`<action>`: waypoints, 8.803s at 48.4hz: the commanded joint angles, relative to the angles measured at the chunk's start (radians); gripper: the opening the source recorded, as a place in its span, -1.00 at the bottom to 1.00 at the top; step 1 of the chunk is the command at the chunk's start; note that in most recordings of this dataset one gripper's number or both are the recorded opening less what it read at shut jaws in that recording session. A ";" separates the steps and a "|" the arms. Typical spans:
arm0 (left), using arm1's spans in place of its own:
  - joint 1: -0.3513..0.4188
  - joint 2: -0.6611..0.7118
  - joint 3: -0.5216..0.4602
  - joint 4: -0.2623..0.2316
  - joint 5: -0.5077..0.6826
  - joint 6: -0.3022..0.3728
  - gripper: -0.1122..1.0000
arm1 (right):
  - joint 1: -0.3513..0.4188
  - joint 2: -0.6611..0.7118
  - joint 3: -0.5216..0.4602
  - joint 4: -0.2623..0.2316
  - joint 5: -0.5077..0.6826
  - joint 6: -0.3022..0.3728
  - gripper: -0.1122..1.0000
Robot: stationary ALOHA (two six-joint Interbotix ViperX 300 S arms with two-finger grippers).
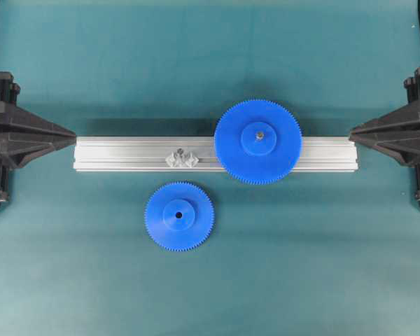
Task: Insert the small gear onto the shaft.
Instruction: 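Move the left gripper over the small blue gear on the table, then lower the left gripper and close it on the small gear's hub, then lift the small blue gear with the left gripper, then carry the gear to the empty shaft beside the large gear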
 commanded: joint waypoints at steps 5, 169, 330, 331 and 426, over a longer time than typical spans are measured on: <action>-0.020 0.006 -0.054 0.014 0.135 -0.011 -0.61 | -0.008 0.017 -0.057 0.035 0.117 0.014 -0.50; -0.143 1.109 -0.692 0.017 0.675 -0.187 0.81 | -0.009 0.213 -0.230 0.040 0.670 0.097 -0.60; 0.008 0.833 -0.807 0.018 0.960 0.069 0.49 | -0.009 0.213 -0.170 0.043 0.557 0.124 -0.60; 0.011 0.834 -0.807 0.018 0.962 0.072 0.49 | -0.009 0.213 -0.170 0.043 0.555 0.127 -0.60; 0.109 0.980 -0.808 0.018 0.992 0.178 0.49 | -0.009 0.199 -0.155 0.043 0.540 0.166 -0.60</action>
